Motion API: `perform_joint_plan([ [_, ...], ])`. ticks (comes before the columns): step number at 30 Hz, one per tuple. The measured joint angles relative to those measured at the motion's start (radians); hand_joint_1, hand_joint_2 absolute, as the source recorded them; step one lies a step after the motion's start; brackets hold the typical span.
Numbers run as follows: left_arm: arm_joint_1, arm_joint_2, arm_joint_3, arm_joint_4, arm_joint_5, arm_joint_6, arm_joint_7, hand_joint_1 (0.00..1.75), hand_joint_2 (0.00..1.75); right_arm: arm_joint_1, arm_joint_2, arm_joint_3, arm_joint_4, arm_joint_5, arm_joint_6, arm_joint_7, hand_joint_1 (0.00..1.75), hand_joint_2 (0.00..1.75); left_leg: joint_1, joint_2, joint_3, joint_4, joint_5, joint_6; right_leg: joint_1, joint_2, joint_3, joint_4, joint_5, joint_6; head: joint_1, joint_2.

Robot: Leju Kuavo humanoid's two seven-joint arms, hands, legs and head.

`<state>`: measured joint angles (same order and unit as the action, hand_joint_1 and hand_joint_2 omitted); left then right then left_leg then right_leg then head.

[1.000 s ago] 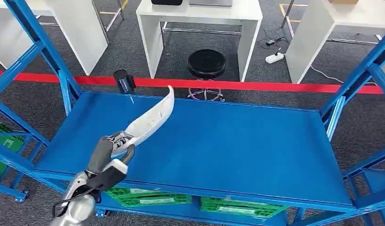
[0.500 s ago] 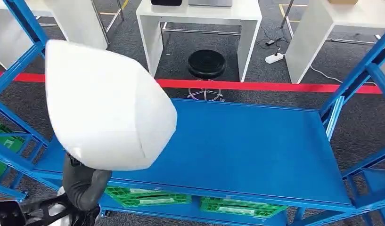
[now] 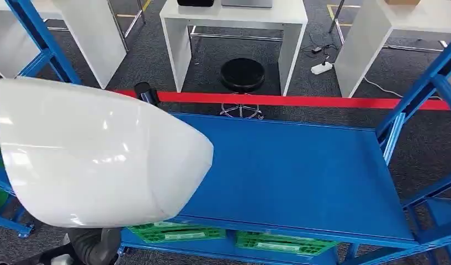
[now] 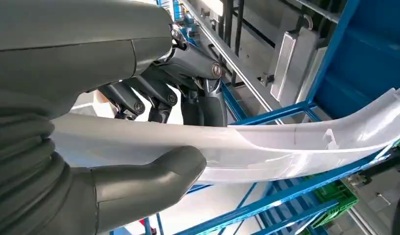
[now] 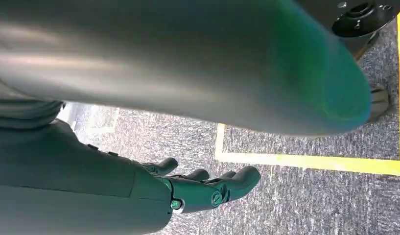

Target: Take the parts from the cabinet and place them on the table.

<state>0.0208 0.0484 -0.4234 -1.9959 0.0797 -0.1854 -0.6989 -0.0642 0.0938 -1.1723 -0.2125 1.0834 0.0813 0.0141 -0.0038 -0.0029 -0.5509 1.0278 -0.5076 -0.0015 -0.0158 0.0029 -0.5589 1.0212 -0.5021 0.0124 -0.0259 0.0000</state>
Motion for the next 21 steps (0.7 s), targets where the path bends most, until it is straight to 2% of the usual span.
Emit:
perform_joint_plan([
  [2,0.004,0.001,0.000,-0.006,-0.004,0.000,0.000,1.75,1.75,0.000,0.000,0.000,0.000,-0.002,0.000,-0.001,0.00,0.00,-0.003,-0.001,0.000,0.000,0.005,0.008,-0.002,0.000,0.002,-0.003,0.006,0.008,0.000,0.000],
  [3,0.006,0.001,0.000,-0.009,-0.006,0.000,0.000,1.75,1.75,0.000,0.000,0.000,0.000,-0.004,0.000,-0.007,0.00,0.00,0.006,0.000,0.003,-0.013,0.013,0.014,0.001,0.000,0.002,-0.001,0.003,0.011,0.000,0.000],
  [4,0.007,0.001,0.000,-0.011,-0.013,0.000,0.000,1.75,1.75,0.000,0.000,0.000,0.000,-0.005,0.000,-0.012,0.00,0.00,0.009,0.003,0.006,-0.020,0.019,0.017,-0.002,0.000,-0.002,0.014,-0.014,0.012,0.000,0.000],
  [5,0.010,0.000,0.000,-0.014,-0.019,0.000,-0.001,1.75,1.75,0.000,0.000,0.000,0.000,-0.005,0.000,-0.020,0.00,0.00,0.011,0.004,0.004,-0.021,0.022,0.021,-0.001,0.001,-0.021,0.055,-0.048,0.016,0.005,0.000],
  [7,0.025,0.000,0.000,-0.024,-0.025,0.000,-0.001,1.75,1.75,0.001,-0.002,0.000,0.000,-0.003,0.002,-0.026,0.00,0.00,0.011,0.008,-0.001,-0.020,0.022,0.022,-0.005,0.000,-0.091,0.213,-0.131,0.023,0.008,0.000],
  [8,0.031,0.000,0.001,-0.026,-0.024,-0.007,-0.001,1.75,1.75,0.002,-0.003,0.000,0.000,-0.003,0.002,-0.027,0.00,0.00,0.011,0.009,-0.003,-0.019,0.023,0.021,-0.006,0.000,-0.119,0.279,-0.153,0.026,0.008,0.000],
  [9,0.033,0.000,0.002,-0.026,-0.020,-0.017,-0.001,1.75,1.75,0.004,-0.006,0.000,0.000,-0.003,0.002,-0.032,0.00,0.00,0.013,0.009,-0.005,-0.017,0.024,0.020,-0.007,0.000,-0.126,0.300,-0.147,0.029,0.008,0.000],
  [10,0.033,0.000,0.004,-0.025,-0.014,-0.029,-0.001,1.75,1.75,0.004,-0.010,0.000,0.000,-0.005,0.002,-0.039,0.00,0.00,0.015,0.008,-0.008,-0.013,0.024,0.018,-0.010,0.000,-0.110,0.272,-0.117,0.031,0.009,0.000],
  [11,0.031,-0.002,0.008,-0.025,-0.011,-0.035,-0.002,1.75,1.75,0.003,-0.013,0.000,0.000,-0.006,0.002,-0.045,0.00,0.00,0.018,0.008,-0.011,-0.009,0.024,0.014,-0.013,0.000,-0.076,0.208,-0.076,0.034,0.010,0.000],
  [12,0.029,-0.004,0.013,-0.023,-0.011,-0.040,-0.002,1.75,1.75,0.002,-0.018,0.000,0.000,-0.007,0.002,-0.051,0.00,0.00,0.022,0.006,-0.013,-0.003,0.023,0.008,-0.017,-0.001,-0.027,0.118,-0.036,0.037,0.010,0.000],
  [13,0.026,-0.008,0.019,-0.020,-0.011,-0.040,-0.002,1.75,1.75,-0.001,-0.019,0.000,0.000,-0.006,0.002,-0.059,0.00,0.00,0.024,0.006,-0.017,0.005,0.021,-0.002,-0.021,-0.001,0.021,0.023,-0.026,0.041,0.010,0.000],
  [14,0.026,-0.010,0.025,-0.019,-0.012,-0.040,-0.001,1.75,1.75,-0.004,-0.019,0.000,0.000,-0.004,0.002,-0.061,0.00,0.00,0.023,0.002,-0.023,0.006,0.023,-0.012,-0.008,0.008,0.024,0.031,-0.028,0.028,0.015,0.000],
  [15,0.022,-0.011,0.027,-0.017,-0.013,-0.040,0.000,1.75,1.75,-0.004,-0.020,0.000,0.000,-0.003,0.002,-0.061,0.00,0.00,0.020,0.001,-0.023,0.008,0.025,-0.019,-0.008,0.011,0.012,0.037,-0.018,0.012,0.014,0.000],
  [16,0.020,-0.012,0.031,-0.016,-0.013,-0.040,-0.001,1.75,1.75,-0.005,-0.022,0.000,0.000,-0.003,0.002,-0.061,0.00,0.00,0.020,0.000,-0.025,0.009,0.028,-0.026,-0.008,0.011,0.012,0.026,-0.031,0.002,0.014,0.000],
  [18,0.019,-0.013,0.035,-0.016,-0.015,-0.040,-0.002,1.75,1.75,-0.006,-0.024,0.000,0.000,-0.002,0.002,-0.061,0.00,0.00,0.023,-0.002,-0.029,0.003,0.038,-0.044,-0.007,0.010,0.004,0.026,-0.020,-0.019,0.012,0.000],
  [19,0.020,-0.013,0.038,-0.016,-0.017,-0.038,-0.002,1.75,1.75,-0.006,-0.024,0.000,0.000,-0.002,0.002,-0.065,0.00,0.00,0.026,-0.002,-0.032,0.013,0.028,-0.048,-0.010,0.003,-0.001,0.021,-0.012,-0.031,0.011,0.000],
  [20,0.019,-0.013,0.045,-0.016,-0.021,-0.036,-0.002,1.75,1.75,-0.006,-0.025,0.000,0.000,-0.002,0.002,-0.072,0.00,0.00,0.026,0.000,-0.047,0.047,-0.014,-0.049,-0.008,0.003,-0.009,0.021,-0.005,-0.039,0.009,0.000],
  [21,0.019,-0.013,0.051,-0.016,-0.024,-0.030,-0.002,1.75,1.75,-0.006,-0.027,0.000,0.000,-0.001,0.002,-0.083,0.00,0.00,0.025,0.000,-0.072,0.114,-0.068,-0.050,-0.007,0.002,-0.017,0.021,0.001,-0.044,0.006,0.000],
])
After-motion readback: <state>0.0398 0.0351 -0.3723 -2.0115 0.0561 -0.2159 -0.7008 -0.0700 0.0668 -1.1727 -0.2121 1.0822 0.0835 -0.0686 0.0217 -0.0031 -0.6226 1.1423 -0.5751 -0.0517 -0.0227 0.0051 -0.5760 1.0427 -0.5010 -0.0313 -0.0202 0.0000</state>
